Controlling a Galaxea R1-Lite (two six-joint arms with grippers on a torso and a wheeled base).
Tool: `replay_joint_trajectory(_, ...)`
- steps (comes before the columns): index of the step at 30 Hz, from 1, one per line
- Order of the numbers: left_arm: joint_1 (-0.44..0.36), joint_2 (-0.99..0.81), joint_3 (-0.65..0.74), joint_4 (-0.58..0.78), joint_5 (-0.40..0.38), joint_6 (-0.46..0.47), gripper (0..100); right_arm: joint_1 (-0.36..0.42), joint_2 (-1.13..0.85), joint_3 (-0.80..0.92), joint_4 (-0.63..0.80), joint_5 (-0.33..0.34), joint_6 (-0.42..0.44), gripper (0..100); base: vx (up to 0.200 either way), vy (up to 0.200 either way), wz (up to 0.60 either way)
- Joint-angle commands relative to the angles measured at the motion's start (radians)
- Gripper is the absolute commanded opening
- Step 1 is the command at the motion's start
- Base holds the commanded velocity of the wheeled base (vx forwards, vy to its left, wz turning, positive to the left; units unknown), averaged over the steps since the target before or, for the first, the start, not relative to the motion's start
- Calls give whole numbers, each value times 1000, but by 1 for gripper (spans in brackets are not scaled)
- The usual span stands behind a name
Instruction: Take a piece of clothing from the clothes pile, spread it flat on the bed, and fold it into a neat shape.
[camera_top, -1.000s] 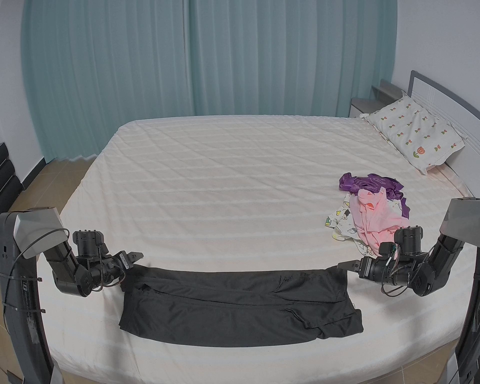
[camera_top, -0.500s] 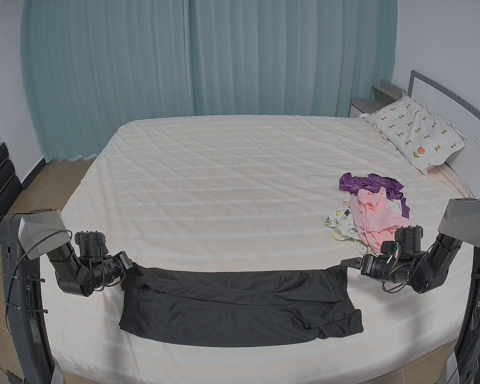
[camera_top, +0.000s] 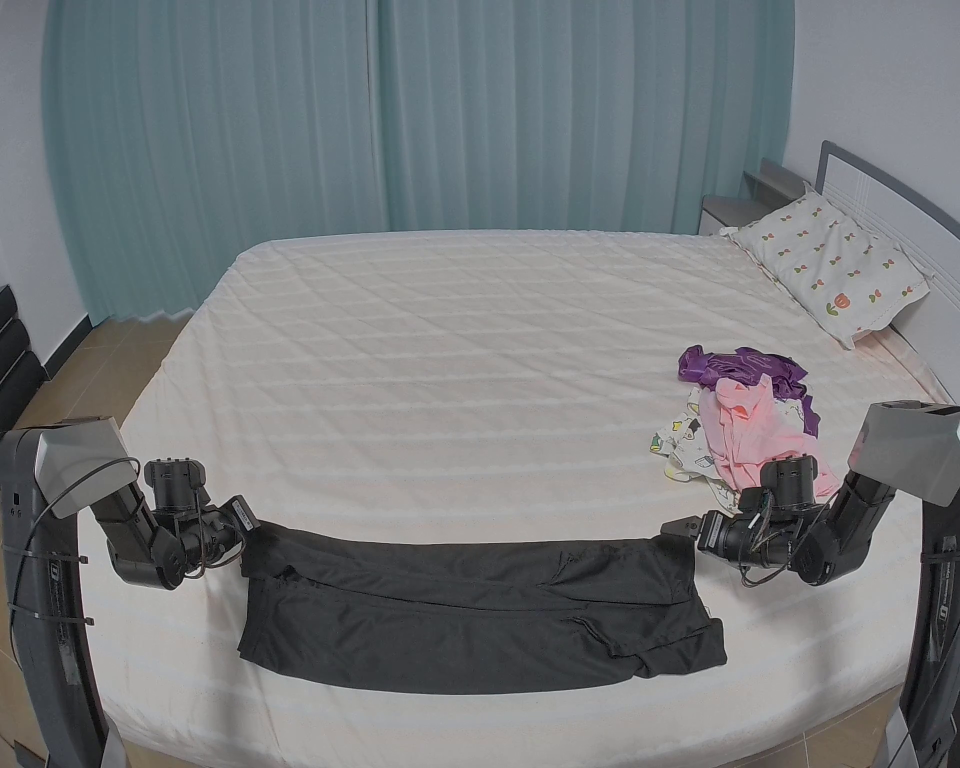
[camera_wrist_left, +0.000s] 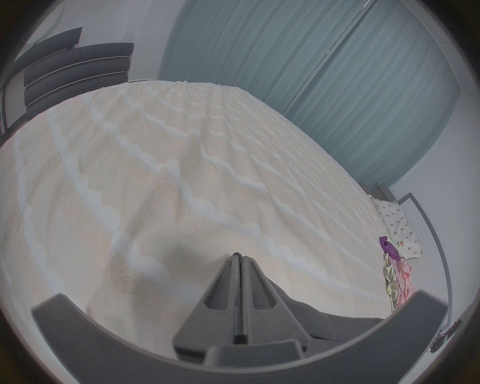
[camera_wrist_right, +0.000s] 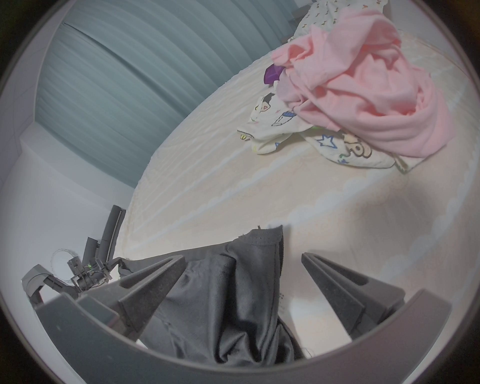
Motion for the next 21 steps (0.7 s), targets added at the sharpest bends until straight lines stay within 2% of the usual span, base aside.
replay_joint_trajectory(1, 3, 0, -1, -1, 0, -5, 0, 16, 54, -44, 13, -21, 5, 100, 0, 0, 0)
replay_joint_trajectory(2, 3, 0, -1, -1, 0, -5, 0, 16, 55, -46, 13, -21, 15, 100, 0, 0, 0)
replay_joint_trajectory(3, 3, 1, -1, -1, 0, -5, 0, 16, 57, -52, 11, -23, 31, 0, 0, 0, 0)
replay_joint_trajectory(14, 11, 0, 1, -1, 0, -22, 0, 4, 54, -83, 6, -26, 65, 0, 0, 0, 0)
replay_joint_trajectory(21, 17, 1, 4, -1, 0, -26, 0, 1, 66, -118, -55, -47, 163, 0, 0, 0, 0)
